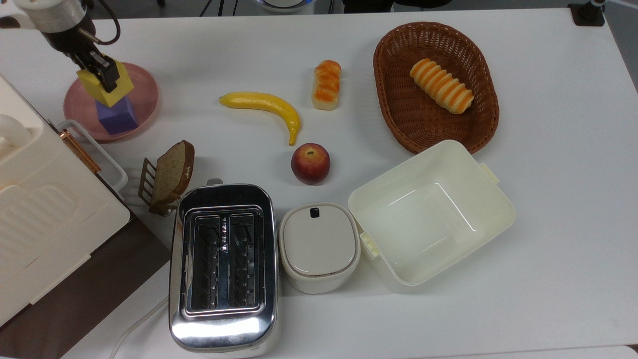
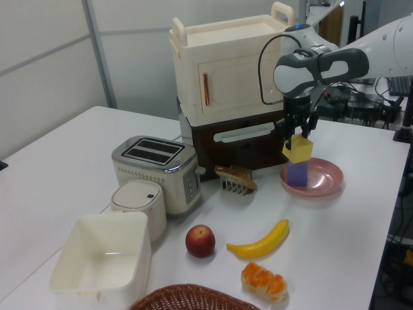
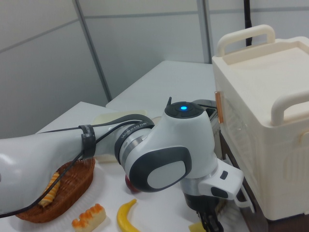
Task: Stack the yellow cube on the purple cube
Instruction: 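Lower the yellow cube onto the purple cube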
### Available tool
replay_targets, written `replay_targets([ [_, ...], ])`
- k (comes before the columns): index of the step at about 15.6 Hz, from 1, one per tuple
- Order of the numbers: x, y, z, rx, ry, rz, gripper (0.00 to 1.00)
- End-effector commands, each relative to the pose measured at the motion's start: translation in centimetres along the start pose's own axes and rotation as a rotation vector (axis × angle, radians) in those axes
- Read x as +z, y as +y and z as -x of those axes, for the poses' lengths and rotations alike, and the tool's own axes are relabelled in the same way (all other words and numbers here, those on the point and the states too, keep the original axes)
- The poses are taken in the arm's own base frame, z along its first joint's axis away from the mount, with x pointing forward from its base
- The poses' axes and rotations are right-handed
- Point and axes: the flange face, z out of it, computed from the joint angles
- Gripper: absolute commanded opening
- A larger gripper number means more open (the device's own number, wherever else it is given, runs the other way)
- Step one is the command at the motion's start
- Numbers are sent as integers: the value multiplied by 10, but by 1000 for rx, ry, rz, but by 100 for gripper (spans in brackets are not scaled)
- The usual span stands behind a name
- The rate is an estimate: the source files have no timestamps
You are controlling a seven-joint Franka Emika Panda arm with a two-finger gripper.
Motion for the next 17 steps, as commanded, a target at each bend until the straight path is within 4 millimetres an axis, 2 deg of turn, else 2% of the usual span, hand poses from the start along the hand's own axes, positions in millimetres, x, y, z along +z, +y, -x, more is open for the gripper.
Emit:
replay_targets([
  [1, 5, -4, -3, -19, -17, 16, 17],
  [12, 4, 5, -7, 1, 7, 10, 17],
  [17, 15, 6, -12, 4, 12, 8, 17],
])
